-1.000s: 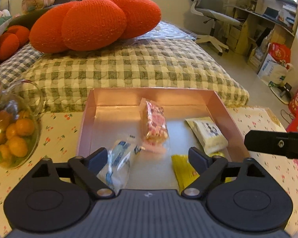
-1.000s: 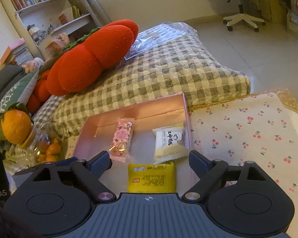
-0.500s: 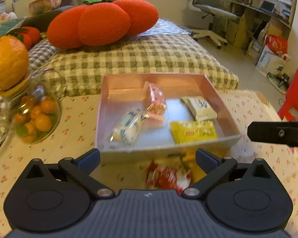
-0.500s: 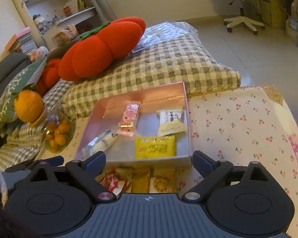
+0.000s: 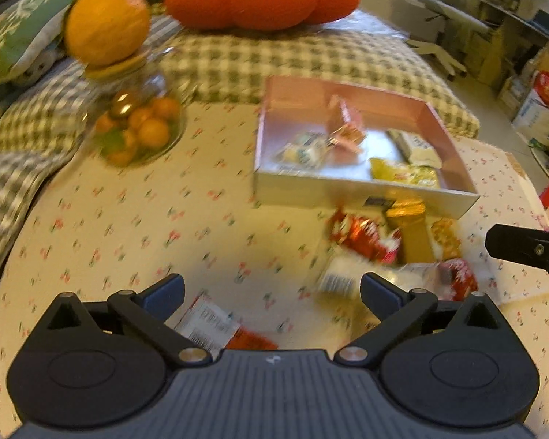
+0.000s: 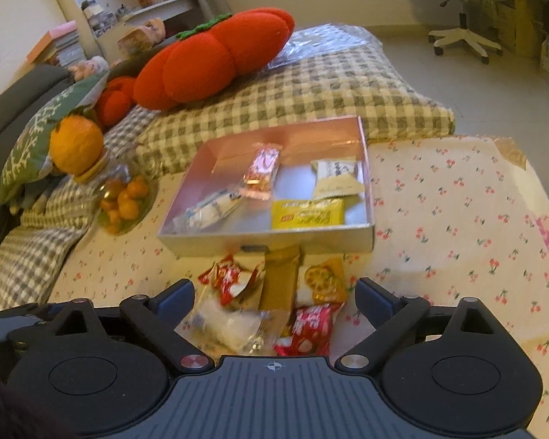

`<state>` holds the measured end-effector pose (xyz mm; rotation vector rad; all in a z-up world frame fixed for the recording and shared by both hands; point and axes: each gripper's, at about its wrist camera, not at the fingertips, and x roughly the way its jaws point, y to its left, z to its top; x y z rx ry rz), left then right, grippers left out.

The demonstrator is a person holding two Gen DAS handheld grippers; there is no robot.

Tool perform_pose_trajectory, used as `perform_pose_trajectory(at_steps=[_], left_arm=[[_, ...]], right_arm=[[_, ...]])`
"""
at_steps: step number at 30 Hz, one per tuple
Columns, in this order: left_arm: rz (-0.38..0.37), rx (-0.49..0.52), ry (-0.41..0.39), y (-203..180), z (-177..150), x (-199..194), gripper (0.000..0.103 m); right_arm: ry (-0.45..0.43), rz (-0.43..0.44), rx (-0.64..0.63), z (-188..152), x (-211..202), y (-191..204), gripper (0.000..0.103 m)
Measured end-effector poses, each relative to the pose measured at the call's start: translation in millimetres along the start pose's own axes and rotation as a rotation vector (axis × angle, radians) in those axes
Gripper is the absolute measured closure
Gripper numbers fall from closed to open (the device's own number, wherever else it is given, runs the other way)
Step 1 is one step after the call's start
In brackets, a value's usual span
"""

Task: Organize snacks
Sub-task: 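Grasp the red-and-white wrapped snack with the left tool while the right tool grasps the brown cake pack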

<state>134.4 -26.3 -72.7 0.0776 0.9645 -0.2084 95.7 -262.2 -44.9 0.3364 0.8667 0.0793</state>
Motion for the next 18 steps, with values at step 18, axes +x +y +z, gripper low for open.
perform_pose_trajectory(at_steps=[18], left_arm=[[0.055,-0.285,0.128,46,-36,27,0.015]], right_arm=[[0.246,0.046,0.117,-44,37,3,0.007]])
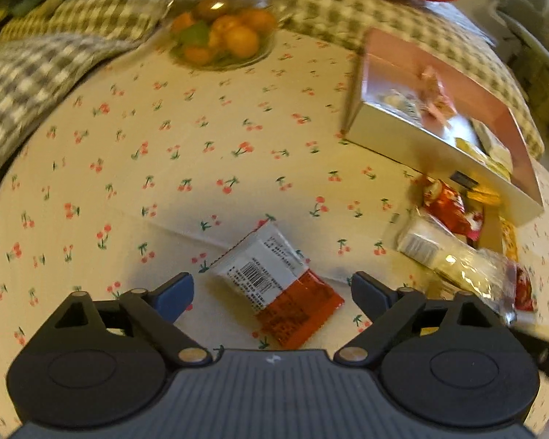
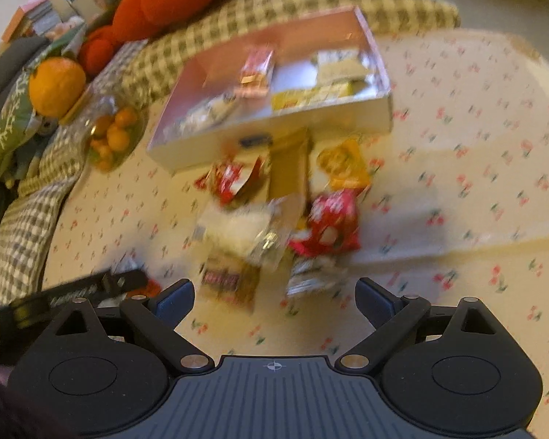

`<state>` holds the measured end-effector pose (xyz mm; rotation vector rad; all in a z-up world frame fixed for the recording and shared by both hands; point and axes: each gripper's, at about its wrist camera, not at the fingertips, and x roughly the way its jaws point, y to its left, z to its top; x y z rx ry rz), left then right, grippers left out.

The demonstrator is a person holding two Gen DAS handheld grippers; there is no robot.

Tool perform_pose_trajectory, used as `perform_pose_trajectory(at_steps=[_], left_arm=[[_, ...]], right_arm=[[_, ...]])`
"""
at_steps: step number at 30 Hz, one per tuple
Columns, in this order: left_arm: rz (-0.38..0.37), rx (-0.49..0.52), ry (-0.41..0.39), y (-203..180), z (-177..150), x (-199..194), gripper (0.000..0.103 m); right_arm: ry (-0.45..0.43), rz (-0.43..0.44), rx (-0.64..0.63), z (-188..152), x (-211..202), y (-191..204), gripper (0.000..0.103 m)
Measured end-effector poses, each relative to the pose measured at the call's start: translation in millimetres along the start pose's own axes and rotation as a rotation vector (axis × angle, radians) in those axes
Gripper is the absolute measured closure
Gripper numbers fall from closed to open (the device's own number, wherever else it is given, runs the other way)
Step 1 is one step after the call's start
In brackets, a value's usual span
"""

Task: Organize snacks
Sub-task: 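Grasp the red-and-white wrapped snack with the left tool while the right tool grasps the brown cake pack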

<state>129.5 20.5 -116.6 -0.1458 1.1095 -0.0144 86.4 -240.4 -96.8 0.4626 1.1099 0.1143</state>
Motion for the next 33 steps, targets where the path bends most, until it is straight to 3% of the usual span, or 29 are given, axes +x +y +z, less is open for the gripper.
perform_pose_trajectory(at_steps=[4,6,8,14,21,24,28,33], left_arm=[[0.004,-0.040,-0.001,4,-2,3,0.027],[0.010,-0.028,-0.013,3,-2,1,0.040],[0.007,-0.017,-0.025,3,-2,1,0.046],[-0.045,0.090,-0.037,-5,-2,0,0.065],[-0.132,0.275,-0.035,-8,-7,0,0.067],[-0.165,0.320,-0.037,-5,-9,0,0.067],[-0.196,0.370,-0.046,-2,-13,-3,0.067],[-0.211,0.390,-0.071,4,-20,-6,0.064]], right_arm=[[0.030,0.014,0.018,-4,10,7,0.007],[0.022,0.010,0.006,-5,15,12,0.007],[-0.003,0.002,-0.015,-6,19,19,0.007],[-0.056,-0.018,-0.062,-13,32,36,0.008],[-0.165,-0.063,-0.120,-22,37,44,0.017],[-0.206,-0.081,-0.159,-28,38,47,0.025],[-0.248,-0.096,-0.221,-35,38,49,0.043],[-0.259,-0.045,-0.292,-44,33,42,0.056]])
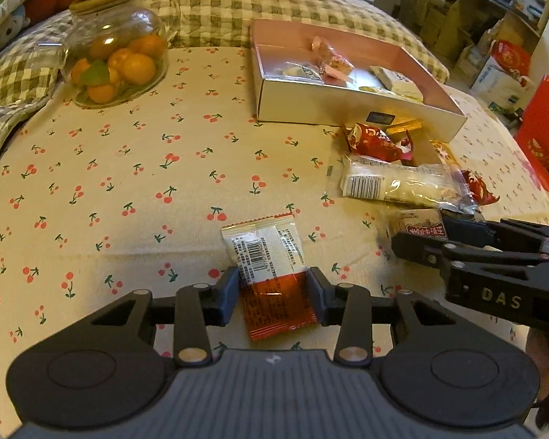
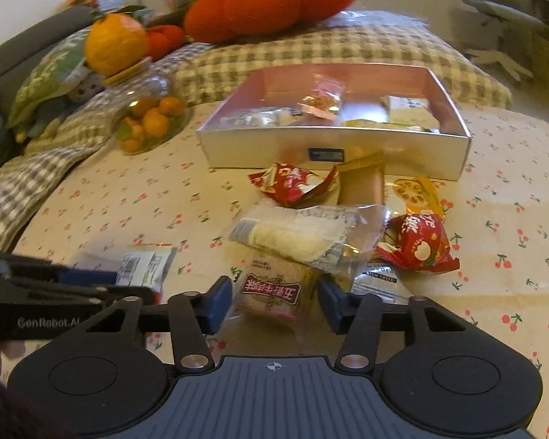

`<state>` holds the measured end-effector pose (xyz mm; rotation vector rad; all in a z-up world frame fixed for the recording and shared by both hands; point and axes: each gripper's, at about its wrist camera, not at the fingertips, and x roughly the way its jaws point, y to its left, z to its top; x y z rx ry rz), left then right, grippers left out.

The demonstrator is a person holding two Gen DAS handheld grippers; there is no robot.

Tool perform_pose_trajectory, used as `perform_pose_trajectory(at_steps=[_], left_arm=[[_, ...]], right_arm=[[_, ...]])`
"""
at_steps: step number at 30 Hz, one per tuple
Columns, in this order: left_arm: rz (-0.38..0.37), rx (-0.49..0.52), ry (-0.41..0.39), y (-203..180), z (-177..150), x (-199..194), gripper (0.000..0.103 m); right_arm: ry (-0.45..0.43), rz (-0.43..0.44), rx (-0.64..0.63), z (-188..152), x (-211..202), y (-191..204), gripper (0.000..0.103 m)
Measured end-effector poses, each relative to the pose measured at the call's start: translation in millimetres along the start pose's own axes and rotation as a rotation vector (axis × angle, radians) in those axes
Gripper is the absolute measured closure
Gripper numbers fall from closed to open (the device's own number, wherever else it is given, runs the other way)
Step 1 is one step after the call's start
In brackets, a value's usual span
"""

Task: Organize snacks
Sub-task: 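Grasp the red-and-white wrapped snack with the left tool while the right tool grasps the brown cake pack, then carry both held snacks over the tray and open both tools to drop them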

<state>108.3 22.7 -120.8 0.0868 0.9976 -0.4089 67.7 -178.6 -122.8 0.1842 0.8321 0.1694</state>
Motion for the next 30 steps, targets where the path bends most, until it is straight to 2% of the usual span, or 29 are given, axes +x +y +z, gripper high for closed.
perform_pose_trajectory(at_steps=[1,3,4,11,16,18,20,21,23,30], left_arm=[[0.003,-0.004,-0.007,0,-2,-1,0.062],[0.009,-0.004,-0.019,-1,-6,-1,0.043],[0.012,-0.003,-0.026,-2,-8,-1,0.040],[0.070,0.054,-0.086,-18,-19,2,0.037],[0.087,0.036,-0.115,-19,-20,2,0.045],[0.095,0.029,-0.123,-18,-20,1,0.053],[0.100,0.021,-0.129,-16,-19,1,0.060],[0.099,0.016,-0.129,-15,-19,0,0.061],[0.097,0.002,-0.126,-13,-18,0,0.065],[0.059,-0.050,-0.101,-6,-12,-2,0.067]], right_arm=[[-0.003,0.011,-0.008,-2,-2,-2,0.058],[-0.009,0.029,-0.021,-8,-7,-3,0.058],[-0.011,0.040,-0.030,-10,-9,-3,0.058],[-0.042,0.054,-0.124,-21,-13,4,0.048],[-0.060,0.035,-0.146,-19,-7,9,0.047],[-0.063,0.025,-0.148,-17,-5,10,0.047],[-0.063,0.017,-0.152,-16,-3,12,0.054],[-0.063,0.014,-0.155,-16,-3,12,0.058],[-0.056,0.025,-0.158,-14,-4,13,0.060],[-0.044,0.056,-0.158,-12,-7,16,0.061]])
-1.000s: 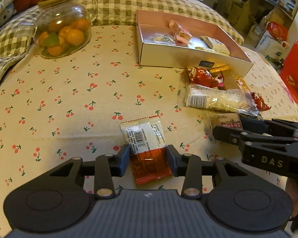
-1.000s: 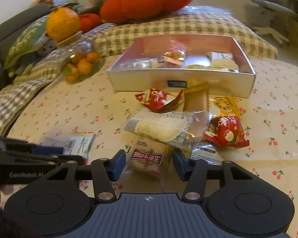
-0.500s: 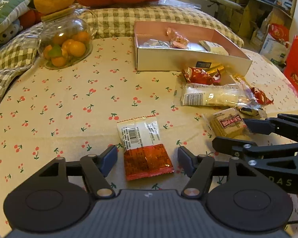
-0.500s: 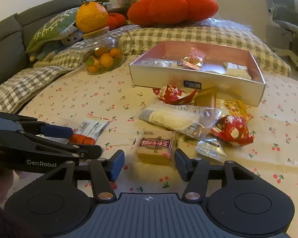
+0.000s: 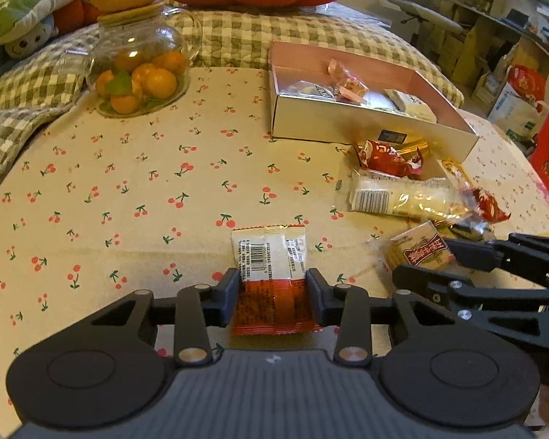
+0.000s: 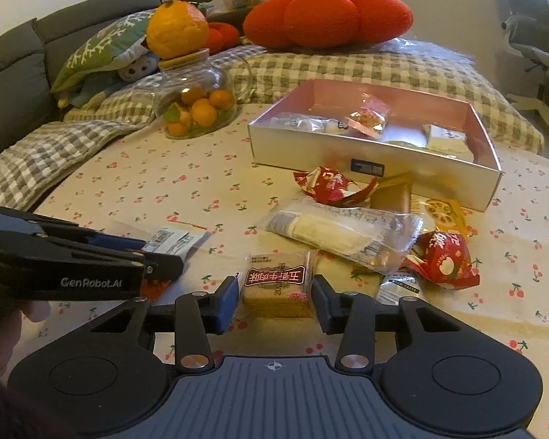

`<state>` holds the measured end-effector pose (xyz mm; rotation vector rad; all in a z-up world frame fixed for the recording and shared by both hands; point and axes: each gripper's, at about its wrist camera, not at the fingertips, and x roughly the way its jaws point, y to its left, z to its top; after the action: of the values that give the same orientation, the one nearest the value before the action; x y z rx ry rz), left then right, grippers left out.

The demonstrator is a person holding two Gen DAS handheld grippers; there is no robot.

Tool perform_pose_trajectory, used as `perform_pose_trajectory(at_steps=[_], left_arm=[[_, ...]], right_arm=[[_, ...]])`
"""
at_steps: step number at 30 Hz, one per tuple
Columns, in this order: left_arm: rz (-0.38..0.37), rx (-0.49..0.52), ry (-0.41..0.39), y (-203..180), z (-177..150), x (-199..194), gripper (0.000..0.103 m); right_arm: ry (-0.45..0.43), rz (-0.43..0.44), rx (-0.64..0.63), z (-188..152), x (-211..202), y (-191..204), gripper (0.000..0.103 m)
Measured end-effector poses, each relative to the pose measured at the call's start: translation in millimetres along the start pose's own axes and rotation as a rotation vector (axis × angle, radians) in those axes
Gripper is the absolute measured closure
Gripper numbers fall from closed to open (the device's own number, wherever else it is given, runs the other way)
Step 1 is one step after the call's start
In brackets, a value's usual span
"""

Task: Organize snacks
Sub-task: 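Carry both held snacks over the tray and open both tools to drop them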

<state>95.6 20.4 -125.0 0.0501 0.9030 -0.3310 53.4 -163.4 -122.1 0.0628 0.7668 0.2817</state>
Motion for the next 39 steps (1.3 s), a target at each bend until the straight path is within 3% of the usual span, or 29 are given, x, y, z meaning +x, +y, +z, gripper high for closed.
perform_pose_trajectory(at_steps=[8,21,32,39], left_arm=[[-0.006,-0.007,0.018,0,3,-3,0.067],[-0.019,-0.057,-0.016,5,22,-12,0.068],[-0.061,-0.096,-0.058,-6,43,-23,0.067],[-0.092,-0.070,-0.068,-28,64,-22,0.067]], right_arm=[[0.008,0.035,0.057,7,-6,-2,0.061],[-0.016,0.083,0.156,30,-23,-13,0.061],[-0.074,0.039,0.286,61,-37,-52,0.061],[-0.106,0.001,0.411,76,-35,-94,0.061]])
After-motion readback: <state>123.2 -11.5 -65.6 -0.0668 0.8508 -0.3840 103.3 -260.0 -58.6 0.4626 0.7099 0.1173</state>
